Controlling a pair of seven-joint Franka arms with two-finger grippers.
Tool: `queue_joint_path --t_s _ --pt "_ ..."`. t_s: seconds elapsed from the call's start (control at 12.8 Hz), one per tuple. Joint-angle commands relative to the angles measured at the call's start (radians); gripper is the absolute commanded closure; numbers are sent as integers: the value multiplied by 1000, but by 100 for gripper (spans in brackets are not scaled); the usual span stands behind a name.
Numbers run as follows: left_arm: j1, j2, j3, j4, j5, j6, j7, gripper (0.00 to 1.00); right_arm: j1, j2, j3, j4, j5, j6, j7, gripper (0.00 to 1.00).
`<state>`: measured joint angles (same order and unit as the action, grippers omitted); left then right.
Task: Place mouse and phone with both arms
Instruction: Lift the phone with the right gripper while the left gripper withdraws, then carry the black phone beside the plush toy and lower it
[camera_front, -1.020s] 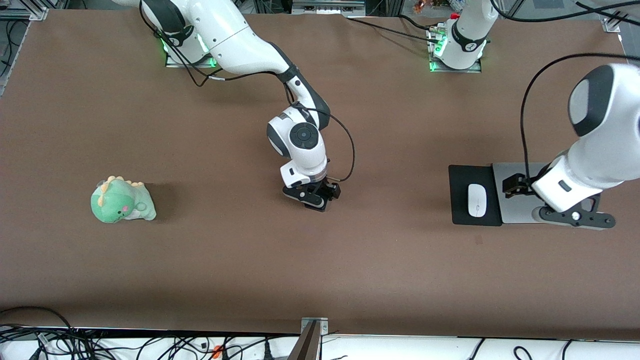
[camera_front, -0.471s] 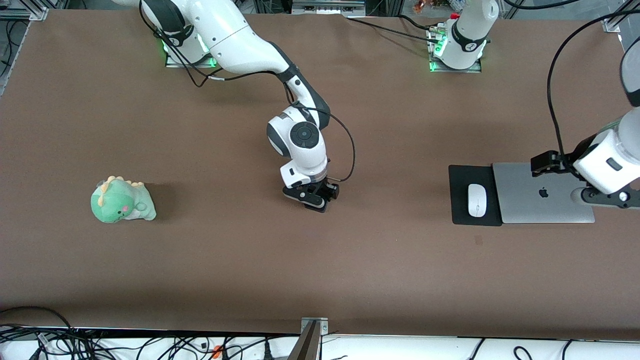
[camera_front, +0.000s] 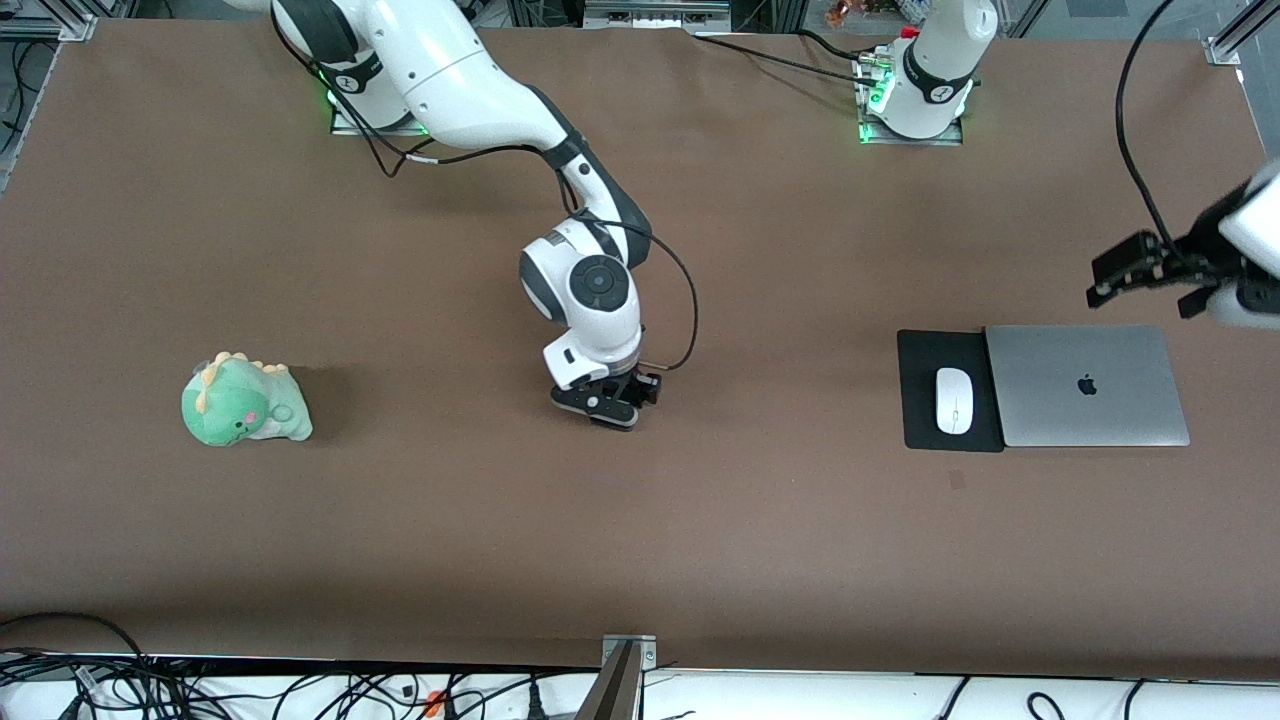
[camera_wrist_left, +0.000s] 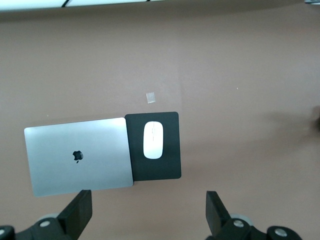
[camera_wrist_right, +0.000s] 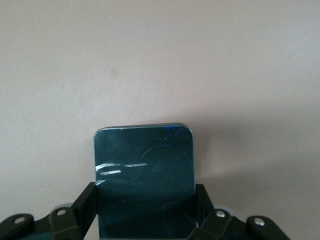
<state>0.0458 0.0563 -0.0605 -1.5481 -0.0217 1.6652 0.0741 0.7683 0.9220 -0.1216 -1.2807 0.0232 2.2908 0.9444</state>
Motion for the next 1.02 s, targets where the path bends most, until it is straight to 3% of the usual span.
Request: queue_joint_path --t_s 0.0,0.16,0.47,0.94 --pt "-9 -67 21 -115 -12 56 33 0 -72 -96 11 -22 -8 -138 -174 46" --pt "-9 -56 18 -102 -11 48 27 0 -142 -158 10 -70 -5 -197 -319 46" --pt "-21 -56 -11 -78 43 30 27 0 -294 -278 11 -267 1 -188 -603 46" --pt "-18 -61 -16 -69 43 -10 29 0 -458 -365 11 -554 3 48 -851 46"
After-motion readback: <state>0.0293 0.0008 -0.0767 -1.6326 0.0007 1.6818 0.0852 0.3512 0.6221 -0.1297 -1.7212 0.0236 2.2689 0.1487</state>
